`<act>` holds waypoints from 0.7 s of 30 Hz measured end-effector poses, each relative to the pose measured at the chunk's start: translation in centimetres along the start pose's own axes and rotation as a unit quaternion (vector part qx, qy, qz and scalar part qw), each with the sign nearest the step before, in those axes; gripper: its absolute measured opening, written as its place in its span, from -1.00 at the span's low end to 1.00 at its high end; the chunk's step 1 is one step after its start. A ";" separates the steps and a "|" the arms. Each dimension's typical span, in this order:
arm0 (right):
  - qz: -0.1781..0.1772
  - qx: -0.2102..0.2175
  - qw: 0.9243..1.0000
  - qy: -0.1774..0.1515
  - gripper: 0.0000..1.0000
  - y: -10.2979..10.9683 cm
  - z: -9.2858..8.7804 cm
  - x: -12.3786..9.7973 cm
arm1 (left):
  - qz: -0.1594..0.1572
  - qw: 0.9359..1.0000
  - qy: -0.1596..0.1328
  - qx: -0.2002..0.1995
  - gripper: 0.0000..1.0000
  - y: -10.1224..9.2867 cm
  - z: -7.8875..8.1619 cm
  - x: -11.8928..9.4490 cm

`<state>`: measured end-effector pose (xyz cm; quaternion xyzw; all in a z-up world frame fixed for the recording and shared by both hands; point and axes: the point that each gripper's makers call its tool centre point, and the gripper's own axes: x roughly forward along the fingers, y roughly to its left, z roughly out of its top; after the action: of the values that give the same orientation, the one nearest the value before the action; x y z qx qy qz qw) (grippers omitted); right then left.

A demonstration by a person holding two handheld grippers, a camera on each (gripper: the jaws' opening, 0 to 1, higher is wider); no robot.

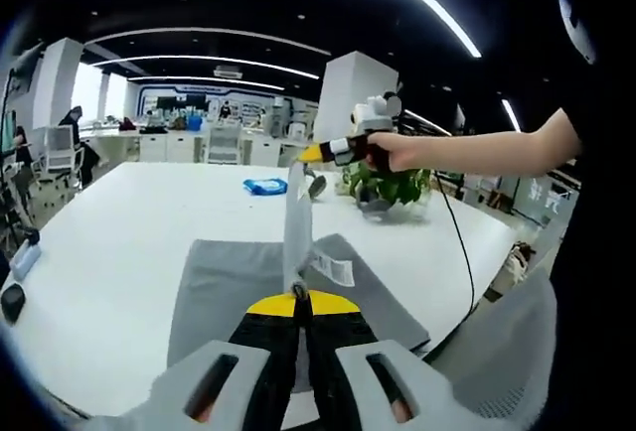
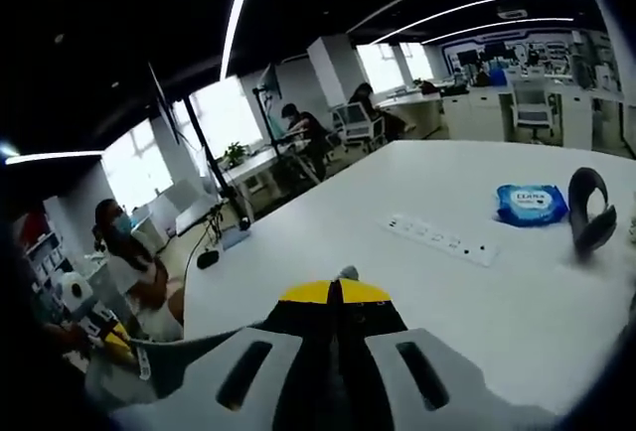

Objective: Fold the towel on the table until its edges align and the towel forms a compact rectangular stack.

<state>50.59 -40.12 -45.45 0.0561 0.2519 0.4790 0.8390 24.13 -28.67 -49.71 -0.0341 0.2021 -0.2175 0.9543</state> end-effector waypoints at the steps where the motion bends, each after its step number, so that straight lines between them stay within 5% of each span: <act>1: 0.001 0.001 1.000 0.008 -1.00 0.0 -0.5 0.3 | 0.004 1.000 0.019 0.009 -0.98 0.3 -0.7 0.2; 4: -0.003 0.001 1.000 0.018 -1.00 0.0 -1.2 0.7 | 0.008 0.997 0.050 0.062 -0.98 0.5 -1.7 0.6; 12: -0.009 0.007 1.000 0.026 -1.00 0.6 -1.8 1.5 | -0.009 0.997 0.063 0.043 -0.98 0.6 -3.0 0.5; 21: -0.039 0.055 0.998 0.019 -1.00 -0.6 -1.9 2.9 | -0.050 0.992 0.082 0.079 -0.98 1.1 -2.8 0.5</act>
<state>51.34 -38.29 -48.41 0.0834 0.2960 0.4319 0.8478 23.92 -27.80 -52.63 0.0496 0.2601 -0.2822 0.9221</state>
